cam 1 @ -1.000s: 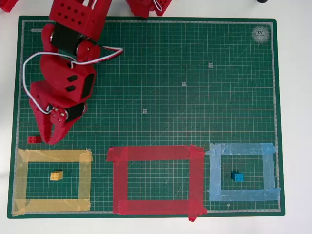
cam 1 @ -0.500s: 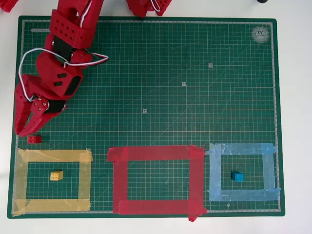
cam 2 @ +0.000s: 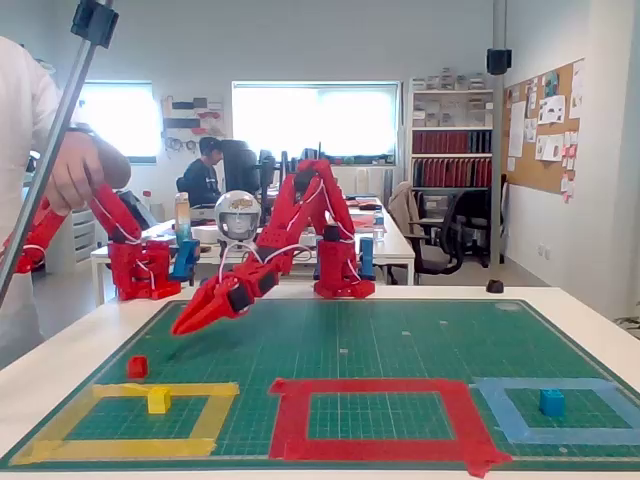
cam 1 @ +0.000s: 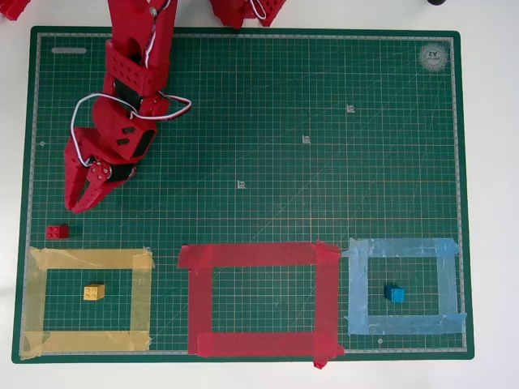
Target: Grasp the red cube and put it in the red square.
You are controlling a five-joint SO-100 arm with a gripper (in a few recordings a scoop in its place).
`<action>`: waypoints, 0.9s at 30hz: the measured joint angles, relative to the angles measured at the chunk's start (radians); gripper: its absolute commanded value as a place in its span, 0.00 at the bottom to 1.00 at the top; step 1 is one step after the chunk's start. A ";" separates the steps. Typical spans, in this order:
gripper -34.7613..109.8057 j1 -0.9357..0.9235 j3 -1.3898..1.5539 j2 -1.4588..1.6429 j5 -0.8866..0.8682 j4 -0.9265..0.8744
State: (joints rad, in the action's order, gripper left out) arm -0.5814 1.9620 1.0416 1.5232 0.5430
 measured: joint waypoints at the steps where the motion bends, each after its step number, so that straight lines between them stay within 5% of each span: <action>1: 0.24 -0.002 -0.003 -0.014 0.000 0.008; 15: 0.36 -0.026 -0.037 -0.190 0.054 0.190; 18: 0.48 -0.037 -0.043 -0.202 0.094 0.192; 27: 0.48 -0.049 -0.152 -0.293 0.120 0.195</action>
State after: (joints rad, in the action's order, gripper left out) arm -0.6305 1.8101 0.7486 1.6429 0.7378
